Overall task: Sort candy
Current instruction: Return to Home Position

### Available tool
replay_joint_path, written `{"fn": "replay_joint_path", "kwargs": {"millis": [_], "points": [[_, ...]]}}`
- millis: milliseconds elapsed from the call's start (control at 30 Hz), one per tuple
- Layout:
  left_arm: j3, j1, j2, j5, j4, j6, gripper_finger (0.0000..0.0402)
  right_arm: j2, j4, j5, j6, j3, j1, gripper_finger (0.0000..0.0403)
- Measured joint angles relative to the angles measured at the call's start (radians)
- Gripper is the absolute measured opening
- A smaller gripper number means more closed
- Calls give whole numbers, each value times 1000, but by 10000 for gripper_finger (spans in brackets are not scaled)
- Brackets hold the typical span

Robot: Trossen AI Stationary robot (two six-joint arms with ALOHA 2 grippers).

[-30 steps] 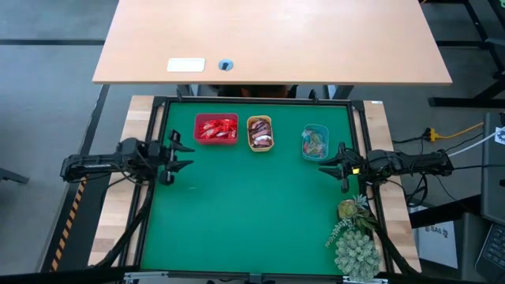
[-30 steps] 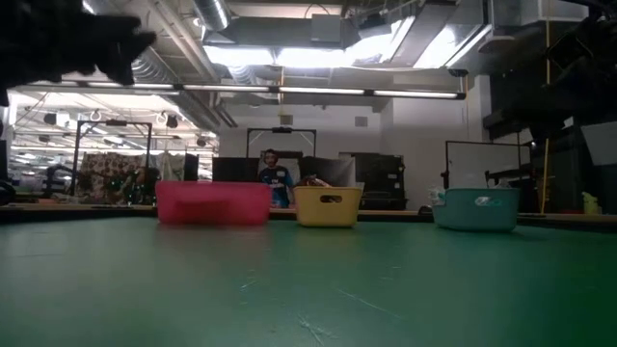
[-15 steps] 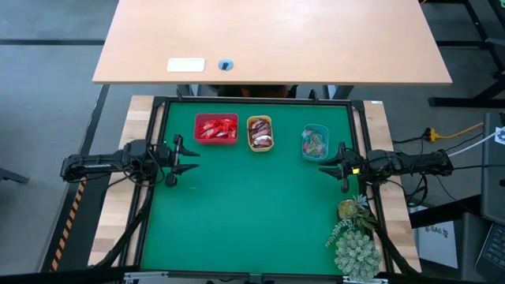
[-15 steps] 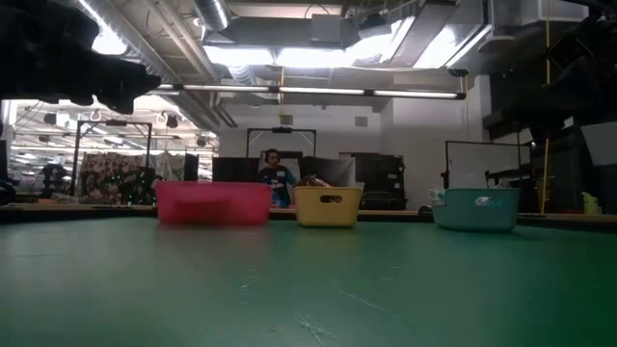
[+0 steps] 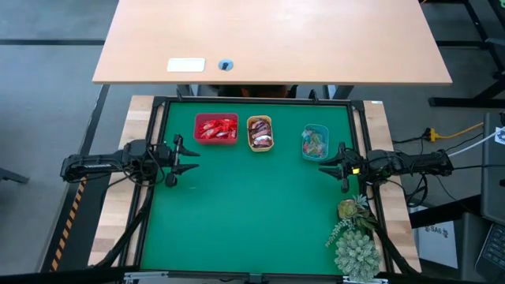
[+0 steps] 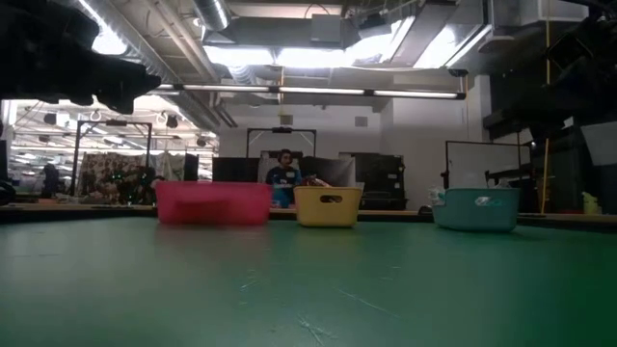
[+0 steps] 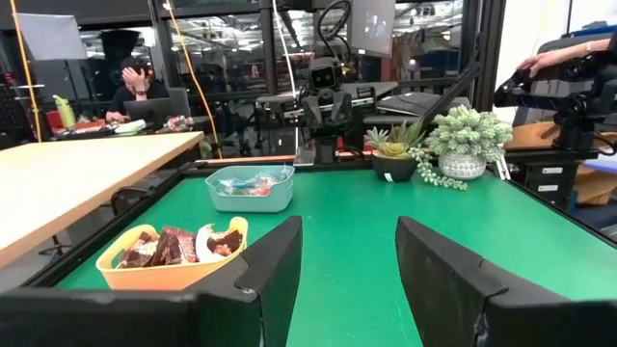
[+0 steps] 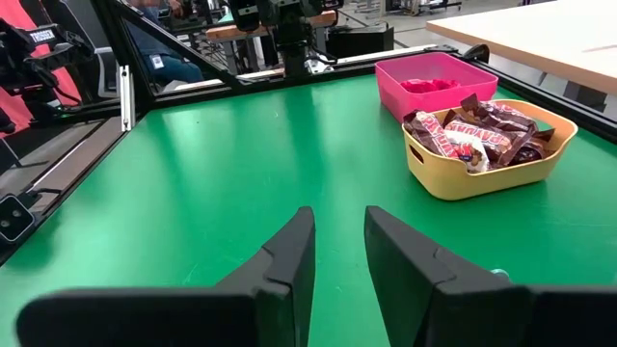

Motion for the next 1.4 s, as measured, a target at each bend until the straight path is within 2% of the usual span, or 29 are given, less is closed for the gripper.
{"fn": "replay_joint_path", "kwargs": {"millis": [667,967,1400], "points": [[0,0,0,0,-1,0,163,0,0,1,0,0,1,95],[0,0,0,1,-1,0,163,0,-2,-34,6,0,96,95],[0,0,0,1,-1,0,163,0,-1,-43,7,0,93,95]]}}
